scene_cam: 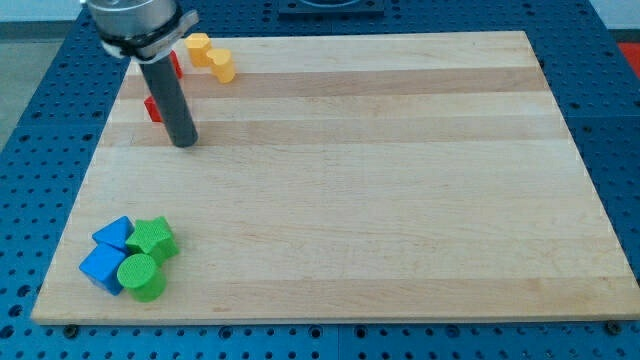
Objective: Push the red star towards the red circle
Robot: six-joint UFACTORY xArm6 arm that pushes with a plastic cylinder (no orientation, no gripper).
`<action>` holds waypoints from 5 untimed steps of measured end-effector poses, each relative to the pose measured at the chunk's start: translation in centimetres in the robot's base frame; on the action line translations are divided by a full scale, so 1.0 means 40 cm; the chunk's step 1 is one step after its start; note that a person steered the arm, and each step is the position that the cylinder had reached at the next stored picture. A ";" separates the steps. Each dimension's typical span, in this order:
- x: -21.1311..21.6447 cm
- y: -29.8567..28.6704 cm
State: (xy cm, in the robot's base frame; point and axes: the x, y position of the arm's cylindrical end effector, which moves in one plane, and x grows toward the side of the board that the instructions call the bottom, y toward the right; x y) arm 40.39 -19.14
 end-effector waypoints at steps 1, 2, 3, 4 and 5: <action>-0.014 0.000; -0.120 -0.002; -0.153 -0.002; -0.126 -0.002; -0.059 0.004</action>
State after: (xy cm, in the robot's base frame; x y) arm 38.01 -18.98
